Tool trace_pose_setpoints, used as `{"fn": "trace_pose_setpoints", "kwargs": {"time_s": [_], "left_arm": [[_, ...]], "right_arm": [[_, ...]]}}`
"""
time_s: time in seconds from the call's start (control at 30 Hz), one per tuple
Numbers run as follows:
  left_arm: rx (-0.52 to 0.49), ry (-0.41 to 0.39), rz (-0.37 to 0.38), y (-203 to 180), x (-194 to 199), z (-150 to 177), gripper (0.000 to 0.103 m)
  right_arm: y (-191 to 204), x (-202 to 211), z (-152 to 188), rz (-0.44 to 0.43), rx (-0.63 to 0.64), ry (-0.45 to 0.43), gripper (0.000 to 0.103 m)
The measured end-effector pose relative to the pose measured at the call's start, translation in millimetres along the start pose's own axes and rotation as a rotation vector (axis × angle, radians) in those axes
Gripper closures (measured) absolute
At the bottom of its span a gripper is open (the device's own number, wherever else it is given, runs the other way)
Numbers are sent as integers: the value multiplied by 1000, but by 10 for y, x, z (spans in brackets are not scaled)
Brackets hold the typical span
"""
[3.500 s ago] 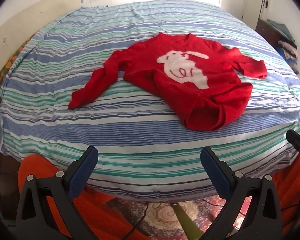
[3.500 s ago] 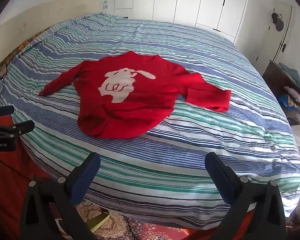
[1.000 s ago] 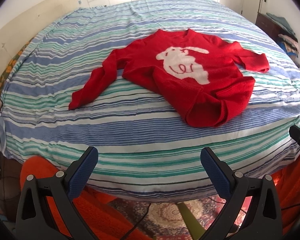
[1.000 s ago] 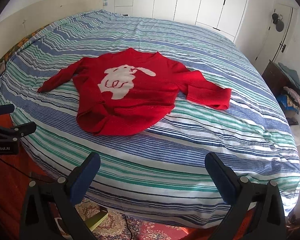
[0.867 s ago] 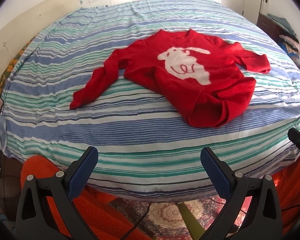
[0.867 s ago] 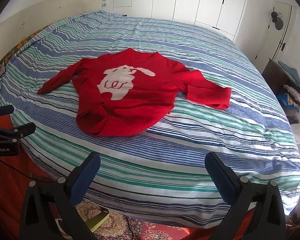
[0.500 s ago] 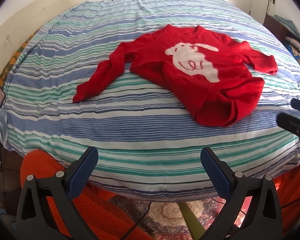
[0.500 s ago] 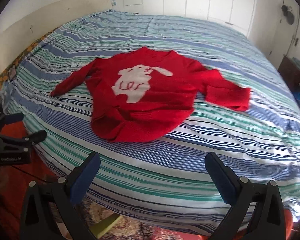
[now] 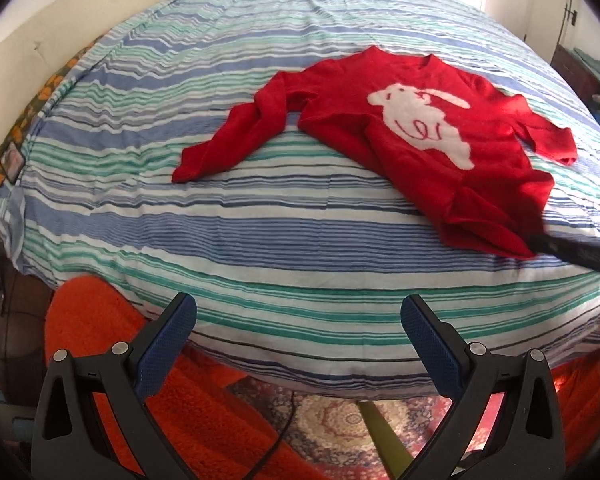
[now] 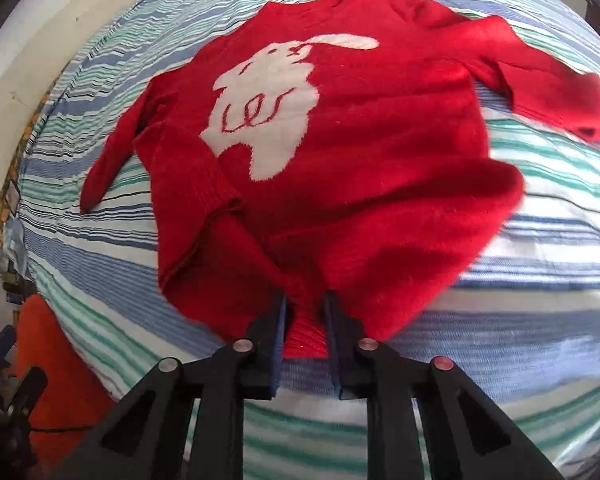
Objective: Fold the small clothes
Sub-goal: 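Grasp the sweater hem with the right gripper while the left gripper grasps the hem too, then pull the sweater hem with both grippers to straighten the body, then release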
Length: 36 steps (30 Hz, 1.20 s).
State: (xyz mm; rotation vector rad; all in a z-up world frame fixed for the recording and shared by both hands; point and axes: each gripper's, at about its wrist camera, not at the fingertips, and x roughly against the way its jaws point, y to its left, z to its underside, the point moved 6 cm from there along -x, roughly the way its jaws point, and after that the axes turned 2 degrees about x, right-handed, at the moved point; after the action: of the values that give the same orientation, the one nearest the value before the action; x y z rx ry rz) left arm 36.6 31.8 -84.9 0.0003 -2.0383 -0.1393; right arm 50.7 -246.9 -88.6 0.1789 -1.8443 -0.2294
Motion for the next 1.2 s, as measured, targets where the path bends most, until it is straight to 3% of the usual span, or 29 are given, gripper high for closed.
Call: {"fn": "trace_pose_setpoints", "kwargs": {"time_s": [0.13,0.2,0.27,0.33,0.4,0.57,0.63,0.7,0.77,0.87,0.93,1.0,1.03,1.07,1.1,1.2], "left_arm": [[-9,62,21,-80,-172,14,1],[-30,66,23,-143,-168,15,1],[-61,49,11,-204,-114,11,1],[-77,31,-3,-211,-65,3,1],[-72,21,-10,-177,-33,-3,1],[-7,15,65,-63,-42,-93,1],[-10,-11,140,-147,-37,-248,1],[-60,-43,242,-384,-48,-491,1],[-162,-61,307,-742,-104,-739,1],[-375,-29,257,-1354,-406,-925,1],[-451,12,191,-1604,-678,-931,2],[-494,56,112,-1727,-999,-917,23],[-486,88,82,-1711,-1132,-903,62],[-437,137,93,-1630,-1230,-897,91],[-360,157,135,-1497,-1233,-912,91],[-116,117,317,-919,-898,-942,94]], "right_arm": [[-202,241,343,11,-30,46,92],[-257,331,338,23,-43,41,90],[-278,418,228,32,-66,-10,75],[-277,468,104,23,-99,-59,38],[-318,465,4,15,-156,-85,27],[-586,301,160,-48,-359,-53,27],[-592,243,277,-147,-389,-43,27],[-557,181,339,-270,-404,-46,27],[-536,149,330,-303,-389,-62,27],[-541,142,295,-288,-361,-70,27],[-548,135,269,-276,-352,-80,27],[-540,99,276,-267,-341,-81,29],[-531,99,276,-269,-335,-82,29],[-562,112,304,-271,-329,-83,29],[-570,127,317,-271,-321,-83,29],[-627,205,367,-276,-315,-88,29]]}}
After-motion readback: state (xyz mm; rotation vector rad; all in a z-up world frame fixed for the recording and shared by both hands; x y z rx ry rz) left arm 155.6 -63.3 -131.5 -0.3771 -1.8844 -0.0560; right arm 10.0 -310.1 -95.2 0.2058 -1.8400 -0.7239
